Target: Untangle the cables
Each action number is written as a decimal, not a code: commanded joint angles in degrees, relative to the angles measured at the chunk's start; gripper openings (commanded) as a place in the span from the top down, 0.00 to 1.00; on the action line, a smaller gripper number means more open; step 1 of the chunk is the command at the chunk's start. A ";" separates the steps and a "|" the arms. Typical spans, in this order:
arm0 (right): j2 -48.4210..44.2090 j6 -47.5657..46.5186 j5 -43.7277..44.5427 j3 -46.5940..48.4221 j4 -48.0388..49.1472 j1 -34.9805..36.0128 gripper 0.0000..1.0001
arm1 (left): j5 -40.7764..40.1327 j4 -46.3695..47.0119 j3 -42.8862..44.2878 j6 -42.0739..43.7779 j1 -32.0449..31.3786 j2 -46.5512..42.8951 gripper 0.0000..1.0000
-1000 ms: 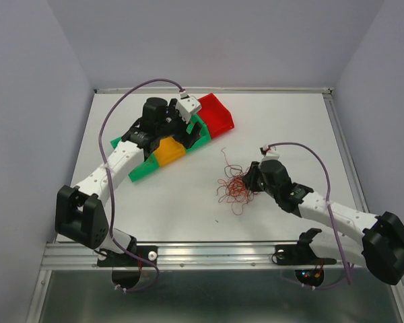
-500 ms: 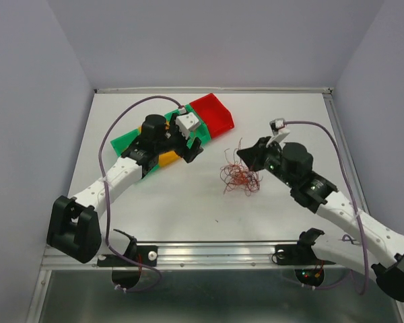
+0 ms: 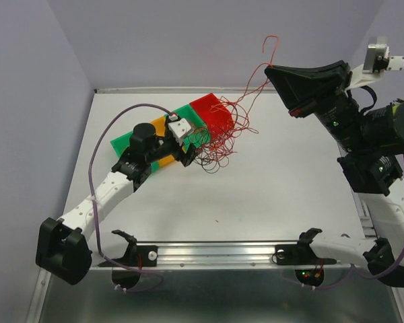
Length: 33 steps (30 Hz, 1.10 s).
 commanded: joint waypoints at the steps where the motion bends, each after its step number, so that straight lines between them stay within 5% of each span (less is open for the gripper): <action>1: -2.19 -3.40 2.30 0.41 -0.05 0.61 0.99 | 0.24 5.25 -1.42 -0.62 -0.33 -5.25 0.04; 7: -15.38 -2.27 6.44 -16.20 -0.05 0.53 0.99 | -7.59 4.28 -0.55 -4.22 0.81 -7.80 0.01; 15: -24.09 2.04 10.11 -29.93 -0.05 0.53 0.99 | 18.33 5.86 -2.66 1.57 -0.13 -10.35 0.01; 24: -25.84 5.64 22.25 -43.11 0.38 0.52 1.00 | 11.75 17.72 -8.63 2.90 -13.15 -13.43 0.01; 33: -26.56 10.39 28.23 -51.19 8.80 0.61 0.99 | 8.15 24.40 -8.81 2.19 -19.84 -4.47 0.04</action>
